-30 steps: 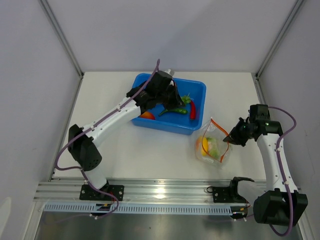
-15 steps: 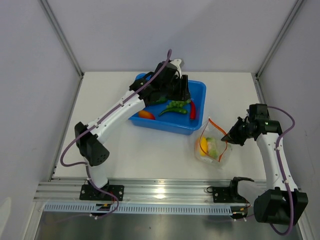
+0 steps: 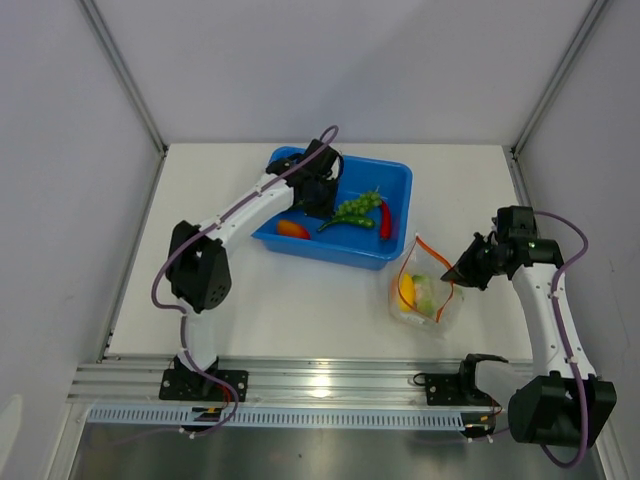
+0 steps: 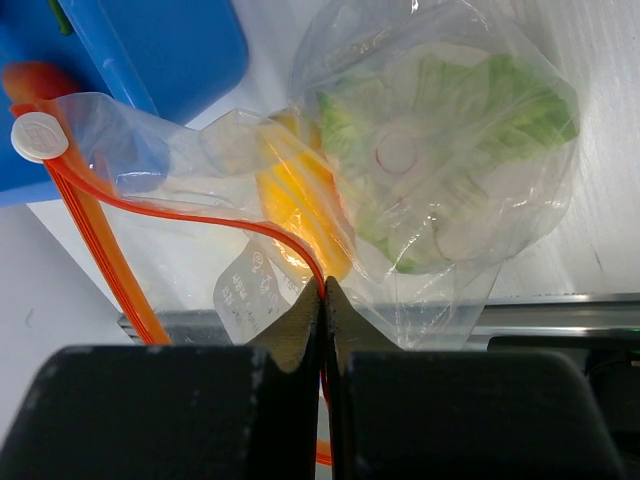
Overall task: Place the food in the zip-top bag and seal the zipper
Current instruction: Move the bin to the center of the board.
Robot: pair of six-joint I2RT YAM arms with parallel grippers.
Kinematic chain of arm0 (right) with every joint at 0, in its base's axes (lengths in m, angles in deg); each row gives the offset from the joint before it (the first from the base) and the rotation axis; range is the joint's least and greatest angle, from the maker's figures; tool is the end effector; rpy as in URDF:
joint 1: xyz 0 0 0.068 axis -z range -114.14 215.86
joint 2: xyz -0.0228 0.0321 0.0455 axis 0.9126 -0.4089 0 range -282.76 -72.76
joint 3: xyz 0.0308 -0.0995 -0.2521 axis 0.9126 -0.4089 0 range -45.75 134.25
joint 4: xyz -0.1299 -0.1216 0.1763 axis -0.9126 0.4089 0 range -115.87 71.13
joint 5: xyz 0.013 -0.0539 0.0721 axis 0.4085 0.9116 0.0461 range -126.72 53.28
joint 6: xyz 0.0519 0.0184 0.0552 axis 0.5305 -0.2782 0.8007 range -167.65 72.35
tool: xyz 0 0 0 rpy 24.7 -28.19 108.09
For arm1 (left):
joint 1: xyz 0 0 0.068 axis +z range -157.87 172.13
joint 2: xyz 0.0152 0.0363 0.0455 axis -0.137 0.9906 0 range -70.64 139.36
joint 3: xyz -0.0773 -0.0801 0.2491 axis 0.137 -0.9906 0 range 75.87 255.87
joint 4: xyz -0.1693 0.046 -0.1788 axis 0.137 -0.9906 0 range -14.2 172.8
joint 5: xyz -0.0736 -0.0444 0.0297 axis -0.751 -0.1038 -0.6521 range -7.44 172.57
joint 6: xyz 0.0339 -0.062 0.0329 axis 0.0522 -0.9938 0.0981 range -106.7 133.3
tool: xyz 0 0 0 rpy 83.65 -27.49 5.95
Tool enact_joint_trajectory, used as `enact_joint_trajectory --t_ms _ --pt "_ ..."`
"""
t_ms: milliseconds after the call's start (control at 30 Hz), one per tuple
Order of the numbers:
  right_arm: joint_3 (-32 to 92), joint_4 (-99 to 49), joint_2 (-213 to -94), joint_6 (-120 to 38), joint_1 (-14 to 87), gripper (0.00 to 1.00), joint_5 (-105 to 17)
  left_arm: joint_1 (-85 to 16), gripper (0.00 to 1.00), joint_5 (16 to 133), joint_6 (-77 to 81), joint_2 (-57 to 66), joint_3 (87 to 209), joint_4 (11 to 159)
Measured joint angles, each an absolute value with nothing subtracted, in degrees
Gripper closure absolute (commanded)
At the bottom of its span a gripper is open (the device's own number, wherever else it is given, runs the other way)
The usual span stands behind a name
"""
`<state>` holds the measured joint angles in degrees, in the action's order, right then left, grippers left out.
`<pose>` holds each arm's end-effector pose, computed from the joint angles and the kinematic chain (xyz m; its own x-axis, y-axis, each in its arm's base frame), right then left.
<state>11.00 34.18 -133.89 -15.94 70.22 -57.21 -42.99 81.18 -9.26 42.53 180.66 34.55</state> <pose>0.1898 0.0090 0.2636 -0.8070 0.5551 -0.2013 0.4050 0.7684 0.4955 0.3596 -0.2549 0.2643 -0.8556 0.1327 -0.5003 0.2789 0.9324 -0.2298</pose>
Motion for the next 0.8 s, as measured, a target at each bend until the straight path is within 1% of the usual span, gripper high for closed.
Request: enact_joint_trajectory --t_ms 167,367,533,800 --pt "10.94 33.22 -134.63 -15.9 70.22 1.0 -58.06 -43.14 0.99 82.64 -8.59 42.44 176.79 33.89" --pt "9.67 31.97 -135.24 -15.75 70.22 1.0 -58.65 -43.14 0.99 83.3 -8.74 40.71 166.13 35.47" --pt "8.45 31.49 -135.46 -15.72 70.22 1.0 -58.87 -43.16 0.99 83.25 -8.83 36.19 159.04 35.9" --pt "6.63 30.68 -137.43 -14.81 70.22 1.0 -59.61 -44.67 0.99 80.28 -8.98 30.61 155.72 37.28"
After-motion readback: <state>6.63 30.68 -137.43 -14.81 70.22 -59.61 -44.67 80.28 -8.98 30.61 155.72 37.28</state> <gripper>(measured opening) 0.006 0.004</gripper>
